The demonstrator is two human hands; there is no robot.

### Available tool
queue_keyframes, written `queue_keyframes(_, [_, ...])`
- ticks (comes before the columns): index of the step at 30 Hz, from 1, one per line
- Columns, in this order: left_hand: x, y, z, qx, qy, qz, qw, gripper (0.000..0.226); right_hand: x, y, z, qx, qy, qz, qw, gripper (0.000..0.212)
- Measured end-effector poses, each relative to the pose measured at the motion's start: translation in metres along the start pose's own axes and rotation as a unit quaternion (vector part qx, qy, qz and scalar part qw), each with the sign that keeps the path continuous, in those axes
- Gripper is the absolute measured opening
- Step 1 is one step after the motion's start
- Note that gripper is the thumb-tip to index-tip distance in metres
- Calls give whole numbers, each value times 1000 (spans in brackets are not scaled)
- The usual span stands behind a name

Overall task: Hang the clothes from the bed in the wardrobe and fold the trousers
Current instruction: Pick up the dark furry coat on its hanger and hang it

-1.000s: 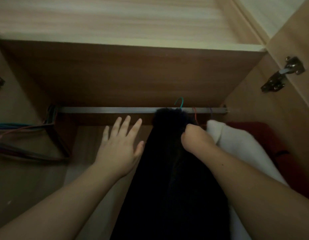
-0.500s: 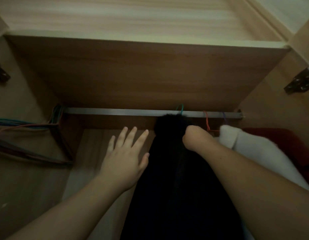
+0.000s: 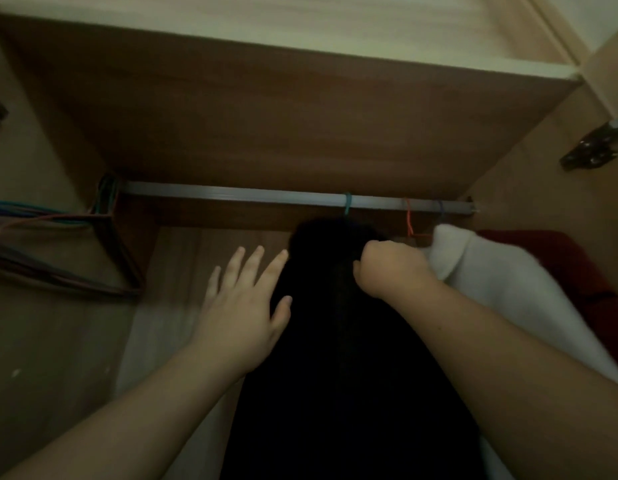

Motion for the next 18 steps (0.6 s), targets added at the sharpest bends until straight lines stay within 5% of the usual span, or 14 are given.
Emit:
queue_keyframes(6, [-35, -25, -13, -44, 45, -31, 998, 66, -60, 9, -12, -145, -64, 39, 987, 72])
queue_keyframes(12, [-88, -57, -19, -91, 43, -59, 993, 71, -156, 31, -41, -147, -59, 88, 983, 68])
queue_keyframes(18, [-186, -78, -36, -101, 138, -76, 982, 71, -271, 25, -71, -99, -7, 52, 994, 64])
Point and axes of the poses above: each hand's wrist, its own x-axis towards the middle knuckle, its own z-axis out of the back of the hand, y = z × x, the point moved 7 cm from there along x, towards the middle knuckle, and after that the axes turned 14 degrees about z, right-handed, at the moved point
